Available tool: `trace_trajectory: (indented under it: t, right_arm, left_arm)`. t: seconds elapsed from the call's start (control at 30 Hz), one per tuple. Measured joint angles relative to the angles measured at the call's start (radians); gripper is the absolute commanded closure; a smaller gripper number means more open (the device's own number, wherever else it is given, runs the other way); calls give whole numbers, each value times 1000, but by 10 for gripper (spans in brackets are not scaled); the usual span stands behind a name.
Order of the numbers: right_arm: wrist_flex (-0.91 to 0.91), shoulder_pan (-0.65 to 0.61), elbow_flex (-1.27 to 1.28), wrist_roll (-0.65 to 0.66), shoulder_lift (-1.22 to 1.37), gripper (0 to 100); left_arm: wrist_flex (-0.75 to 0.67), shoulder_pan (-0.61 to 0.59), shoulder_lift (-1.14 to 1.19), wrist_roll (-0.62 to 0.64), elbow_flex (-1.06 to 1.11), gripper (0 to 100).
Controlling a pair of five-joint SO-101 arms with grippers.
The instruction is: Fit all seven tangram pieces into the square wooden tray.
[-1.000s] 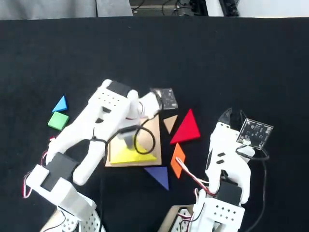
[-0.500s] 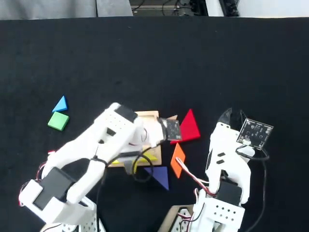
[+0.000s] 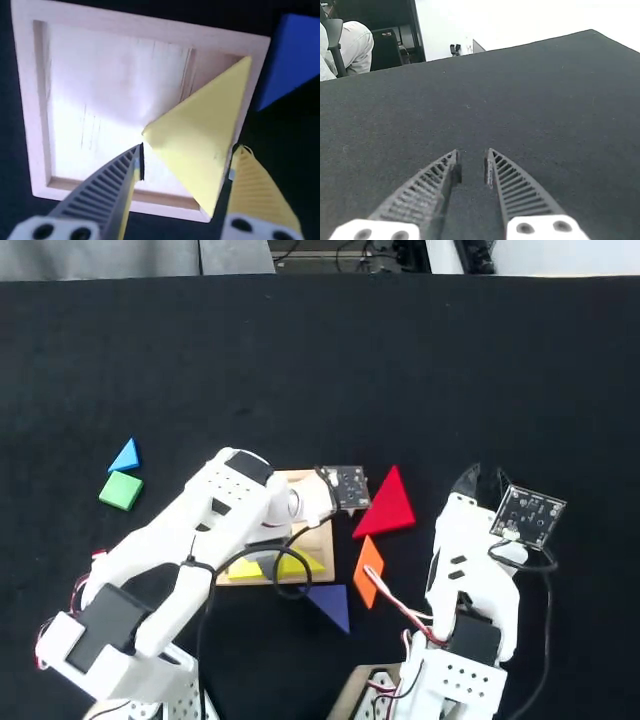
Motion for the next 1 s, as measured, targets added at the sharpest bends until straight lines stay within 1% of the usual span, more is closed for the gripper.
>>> trace_trajectory:
  t: [0.1, 0.27, 0.43, 0.6, 0.77, 0.83, 0.9, 1.0]
  right_arm:
    - [0, -8, 0, 6, 0, 902]
    - [0, -37, 0, 54, 0, 902]
    - [0, -41, 0, 55, 0, 902]
    - [0, -41, 0, 58, 0, 902]
    - [0, -41, 0, 58, 0, 902]
    - [0, -41, 0, 58, 0, 902]
    - [0, -41, 0, 58, 0, 902]
    - [0, -41, 0, 58, 0, 902]
  left_arm:
    - [-15, -2, 0, 0, 0, 718]
    - [-17, -26, 0, 0, 0, 717]
    - [-41, -54, 0, 0, 0, 715]
    - [-35, -66, 0, 0, 0, 718]
    - [-23, -68, 0, 25, -87, 718]
    - [-54, -77, 0, 78, -107, 718]
    - [-120, -95, 8, 132, -109, 718]
    - [-210, -141, 52, 163, -110, 718]
